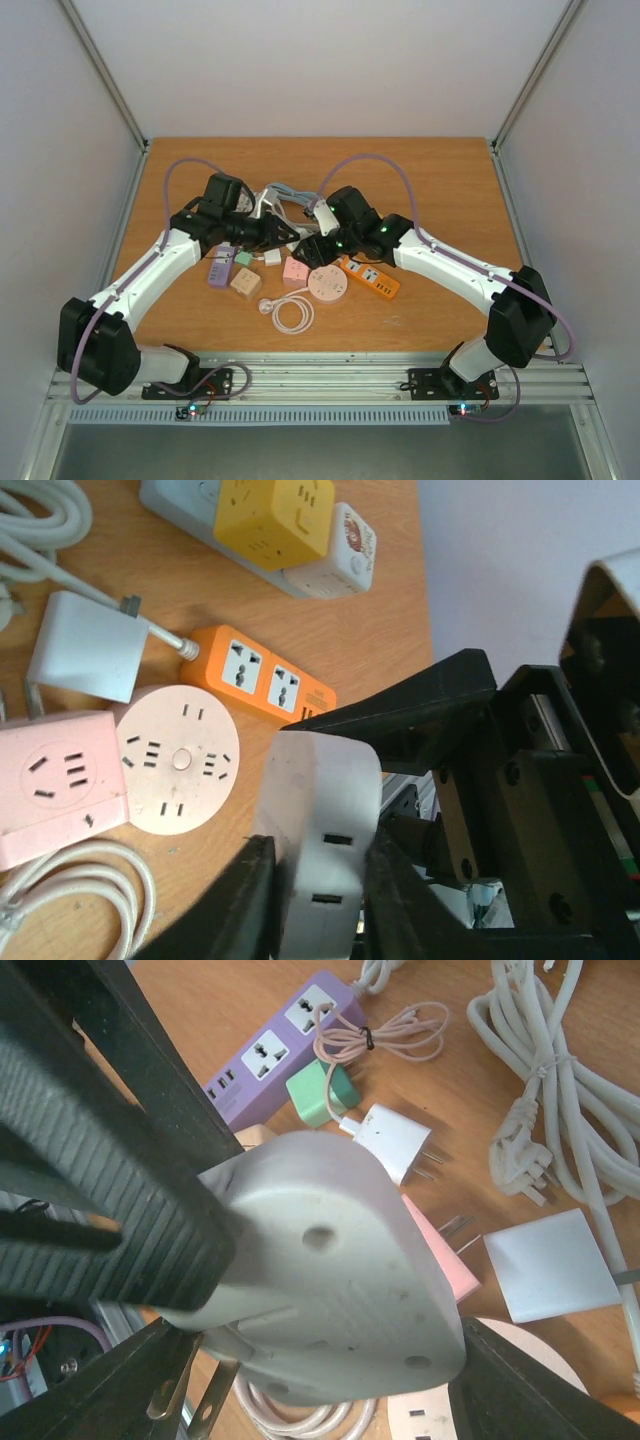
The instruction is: Insert the plug
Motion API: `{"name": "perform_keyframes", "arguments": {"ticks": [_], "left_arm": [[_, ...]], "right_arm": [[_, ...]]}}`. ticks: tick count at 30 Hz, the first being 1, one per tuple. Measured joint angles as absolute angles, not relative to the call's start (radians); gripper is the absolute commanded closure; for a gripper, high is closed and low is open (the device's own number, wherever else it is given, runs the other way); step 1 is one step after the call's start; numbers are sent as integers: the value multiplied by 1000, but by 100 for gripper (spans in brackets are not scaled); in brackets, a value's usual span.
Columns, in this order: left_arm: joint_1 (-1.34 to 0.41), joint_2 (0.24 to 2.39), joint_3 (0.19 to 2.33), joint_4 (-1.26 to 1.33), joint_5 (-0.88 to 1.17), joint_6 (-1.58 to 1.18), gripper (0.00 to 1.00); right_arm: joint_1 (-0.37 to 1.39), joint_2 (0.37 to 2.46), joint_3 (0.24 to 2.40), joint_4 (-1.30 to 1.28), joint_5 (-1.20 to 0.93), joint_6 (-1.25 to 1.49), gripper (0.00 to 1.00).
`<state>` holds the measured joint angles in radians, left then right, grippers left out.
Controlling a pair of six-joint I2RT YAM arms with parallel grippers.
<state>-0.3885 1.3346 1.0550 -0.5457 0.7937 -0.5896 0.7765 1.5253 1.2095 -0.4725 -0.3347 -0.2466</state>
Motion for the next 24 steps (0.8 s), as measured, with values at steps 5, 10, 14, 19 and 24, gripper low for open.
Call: {"name": "perform_keyframes", "arguments": {"ticks": [5, 10, 14, 19, 24], "left_arm": [[-387, 1331, 1060, -566, 774, -521, 100], [-394, 1279, 1066, -550, 785, -506, 100], [-394, 1235, 1068, -517, 793, -493, 100], [-394, 1185, 1067, -430, 813, -477, 99], [-394, 1136, 1042, -257, 896, -474, 100]], "right_arm": [[776, 1517, 1213, -497, -339, -238, 25], [780, 1472, 1224, -513, -334, -235, 10], [769, 1385, 1224, -536, -349, -233, 6], [719, 1272, 1231, -541, -453, -212, 5], [670, 1261, 1283, -564, -556, -169, 8]]}}
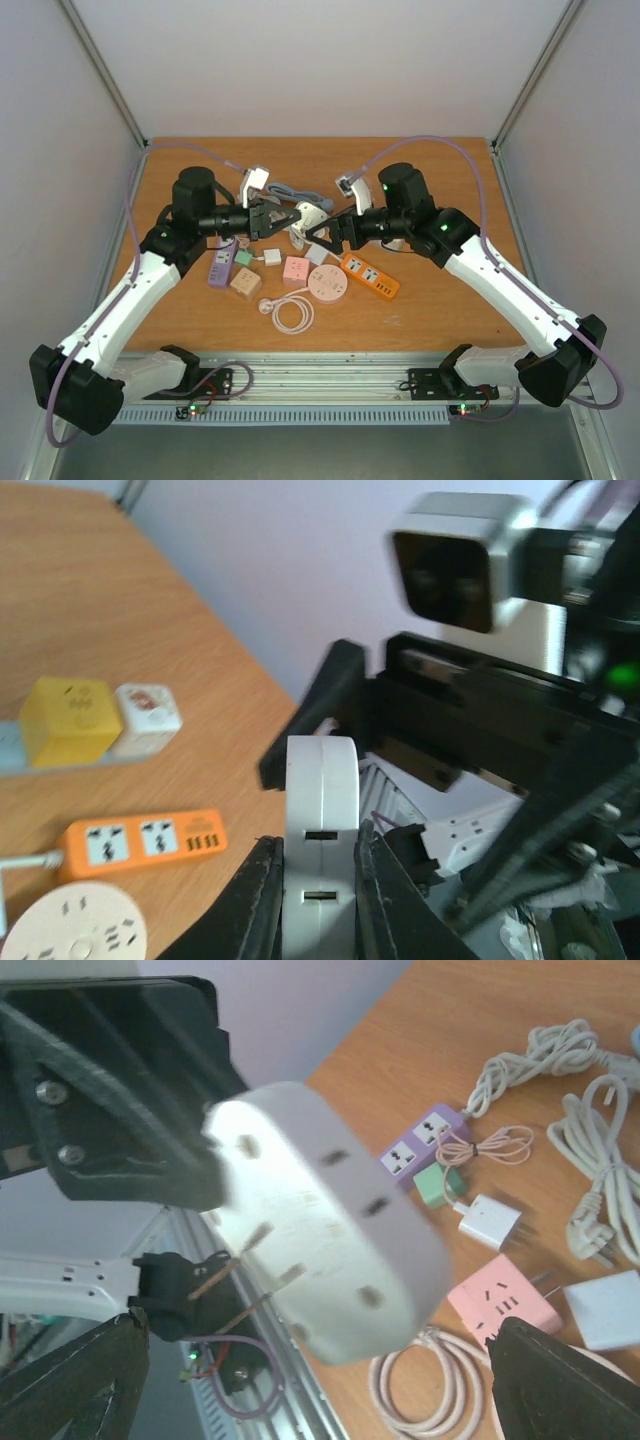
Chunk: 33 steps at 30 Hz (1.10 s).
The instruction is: Insert the plug
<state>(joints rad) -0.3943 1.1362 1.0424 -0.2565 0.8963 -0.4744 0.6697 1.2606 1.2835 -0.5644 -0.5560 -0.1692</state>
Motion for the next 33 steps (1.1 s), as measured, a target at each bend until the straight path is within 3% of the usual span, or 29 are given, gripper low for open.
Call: {"name": "perform_keyframes", "arguments": {"ticks": [4, 13, 17, 21, 28, 30, 33], "left_arm": [[-395, 1110, 1023, -126, 981, -478, 100], [-392, 1097, 989, 95, 1100, -540, 100], [-393, 1097, 984, 141, 1108, -582, 100], [-392, 1101, 981, 167, 1108, -637, 100], [-393, 1106, 979, 183, 1103, -674, 100], [-394, 1107, 979, 184, 1101, -676, 100], [-394, 1107, 979, 192, 1103, -683, 100]], "right_arm": [[648, 1275, 1317, -593, -622, -142, 13], [646, 1339, 1416, -667, -796, -134, 36], [648, 1361, 1431, -683, -816, -144, 51], [651, 1374, 1443, -683, -828, -155, 53], [655, 1368, 1455, -690, -822, -177, 70], [656, 1366, 1457, -696, -816, -186, 66], [657, 1365, 1466, -705, -815, -195, 32]]}}
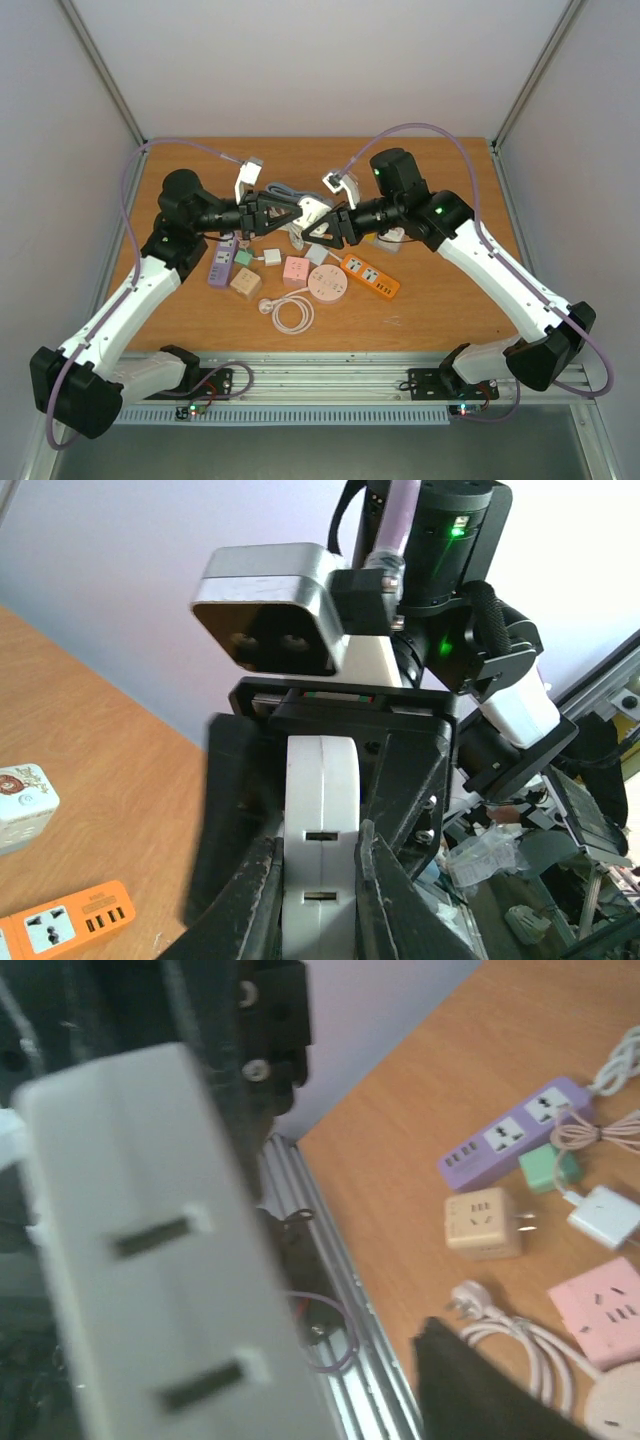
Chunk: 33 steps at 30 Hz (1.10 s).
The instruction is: Insert the plug
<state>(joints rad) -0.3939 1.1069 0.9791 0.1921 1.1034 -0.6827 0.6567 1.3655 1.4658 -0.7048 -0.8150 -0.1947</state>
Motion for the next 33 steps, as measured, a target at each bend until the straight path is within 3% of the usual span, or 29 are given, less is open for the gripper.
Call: {"name": "perform_keyframes", "arguments": {"ticks": [2, 6, 13, 19, 29, 33], "left_arm": [[-394, 1107, 979, 194, 1113, -696, 100], [-394, 1106, 979, 195, 1123, -705, 100], [-395, 1102, 968, 245, 1183, -707, 100], [-395, 1100, 962, 252, 1209, -704, 99], [-395, 1106, 955, 232, 1208, -687, 100], [-395, 1111, 954, 224, 1203, -678, 100]], "right_arm": [[654, 1365, 1468, -716, -785, -204, 21], [646, 1364, 1468, -729, -759, -218, 20], [627, 1328, 1472, -751, -833, -270, 28], [627, 1358, 1567, -796, -865, -306, 42], [632, 1442, 1615, -877, -892, -400, 50], [636, 1454, 1615, -898, -895, -438, 59]]}}
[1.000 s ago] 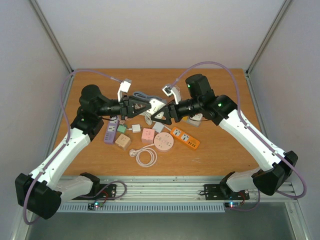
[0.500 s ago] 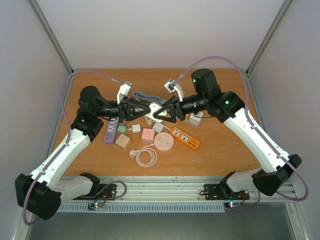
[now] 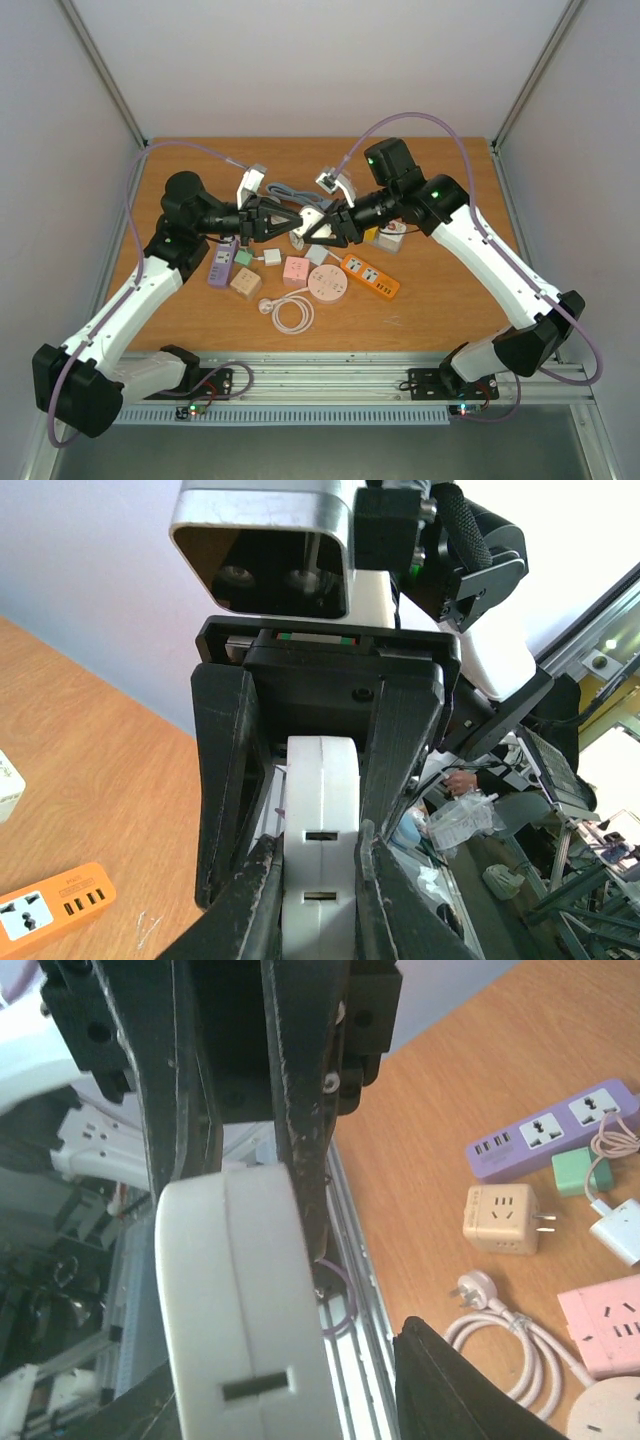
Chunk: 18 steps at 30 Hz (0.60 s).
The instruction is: Insert the plug
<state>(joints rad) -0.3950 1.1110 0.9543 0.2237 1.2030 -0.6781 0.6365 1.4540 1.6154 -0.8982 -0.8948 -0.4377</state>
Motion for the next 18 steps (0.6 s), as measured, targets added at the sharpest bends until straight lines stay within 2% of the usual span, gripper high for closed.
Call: {"name": "perform_keyframes", "arguments": {"ticks": [5, 6, 8, 10, 14, 18], "left_arm": [[-395, 1113, 954, 220, 1196, -672, 100], [-395, 1114, 954, 220, 1193, -671, 100], [-395, 1114, 954, 220, 1190, -671, 100], [-395, 1114, 954, 221, 1191, -672, 100], [-395, 1114, 954, 221, 1196, -670, 100], [-395, 1114, 954, 218, 1201, -661, 100]], "right_arm": [[641, 1458, 1617, -937, -888, -500, 70], [642, 1459, 1621, -943, -889, -507, 69], [644, 1462, 1633, -955, -888, -519, 55], [644, 1470, 1650, -969, -879, -530, 49], [643, 1477, 1659, -980, -865, -533, 48], [643, 1477, 1672, -984, -865, -532, 52]]}}
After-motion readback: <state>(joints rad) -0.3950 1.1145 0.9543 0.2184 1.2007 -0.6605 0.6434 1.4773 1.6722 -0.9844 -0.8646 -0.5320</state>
